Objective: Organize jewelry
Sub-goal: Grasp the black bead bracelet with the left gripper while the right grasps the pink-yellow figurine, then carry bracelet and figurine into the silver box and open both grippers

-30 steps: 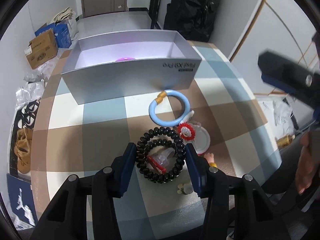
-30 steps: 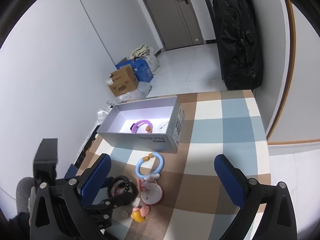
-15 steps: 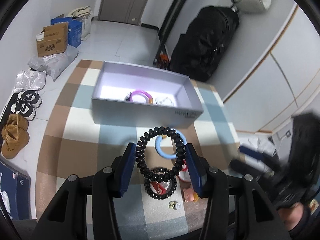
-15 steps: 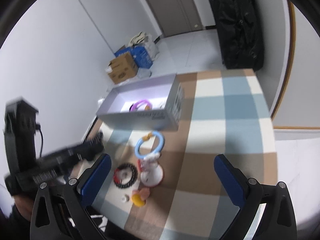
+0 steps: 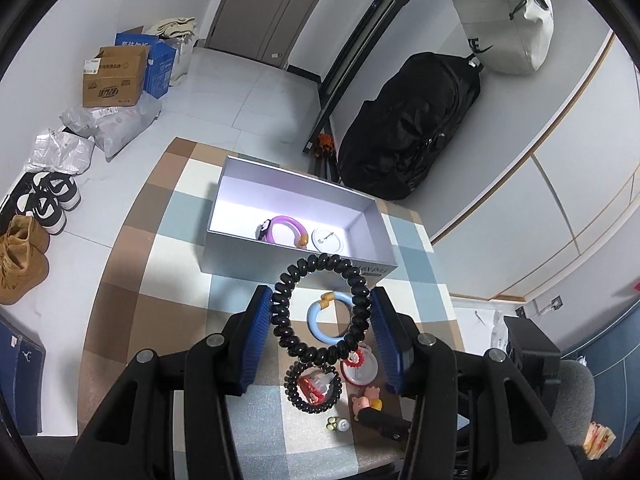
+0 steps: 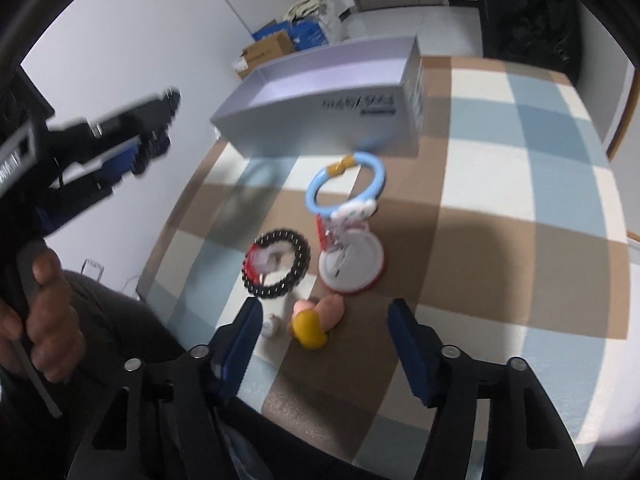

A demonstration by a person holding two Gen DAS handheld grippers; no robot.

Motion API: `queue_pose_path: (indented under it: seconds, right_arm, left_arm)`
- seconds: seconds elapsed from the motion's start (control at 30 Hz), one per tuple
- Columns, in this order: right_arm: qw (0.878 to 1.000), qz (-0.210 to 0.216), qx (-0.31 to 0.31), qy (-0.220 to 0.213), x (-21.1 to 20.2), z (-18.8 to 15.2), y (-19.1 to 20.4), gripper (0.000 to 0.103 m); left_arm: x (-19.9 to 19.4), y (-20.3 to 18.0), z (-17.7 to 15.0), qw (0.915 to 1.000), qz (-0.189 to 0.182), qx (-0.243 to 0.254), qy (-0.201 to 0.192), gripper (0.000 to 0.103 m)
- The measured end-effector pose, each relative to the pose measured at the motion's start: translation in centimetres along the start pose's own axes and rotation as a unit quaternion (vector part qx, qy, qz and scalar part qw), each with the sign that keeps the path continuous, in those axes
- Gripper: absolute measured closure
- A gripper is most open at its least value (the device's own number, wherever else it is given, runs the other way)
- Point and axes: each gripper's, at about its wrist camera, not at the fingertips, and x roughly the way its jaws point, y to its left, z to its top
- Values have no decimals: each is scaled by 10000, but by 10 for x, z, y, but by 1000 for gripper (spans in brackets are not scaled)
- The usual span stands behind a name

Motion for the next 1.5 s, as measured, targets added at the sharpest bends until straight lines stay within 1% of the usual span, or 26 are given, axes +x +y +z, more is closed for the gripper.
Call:
queue_pose_path:
  seconds: [0.07,0.13,0.2,0.27,0.43,0.53,0.87,0.97,1.1,1.33,1.5]
  right_arm:
    - [10000,-49,-65,-48,0,1,3,45]
    - [10000,5,-51,-11,3,1,3,52]
    - [9997,-174,-158,10,5,2,8,70]
    - [9996,-183,-232,45,7,2,10,75]
    - [9984,-355,-434,-2,5,2,17,75]
    - [9989,-314,-348,-94,-2,5,14,75]
    - [9974,10,-70,-724,-35,26,10,75]
    - [9953,136,-37,-956,-46,37,11,75]
    - [9930,265,59,-1149,-55,51,11,75]
    - [9897,446,160,-1353,-64,83,8,75]
    - [9882,471,216,-1443,-66,110,5,75]
  left_arm:
    - [0,1,1,10000,-13,-20,-7,59]
    - [0,2,2,10000,-24,-37,3,59]
    - [-1,3,2,10000,-20,-43,4,59]
    - [-1,4,2,10000,-6,-60,11,59]
    - [-1,6,3,9999,10,-115,9,59]
    - [-1,6,3,10000,42,-88,-1,59]
    - [1,0,3,9999,122,23,-2,59]
    - [3,-1,5,9999,140,33,4,59]
    - [7,-3,11,9998,209,35,25,59]
    - [12,-6,32,9996,278,43,1,59]
    - [21,-5,48,9994,340,60,50,59]
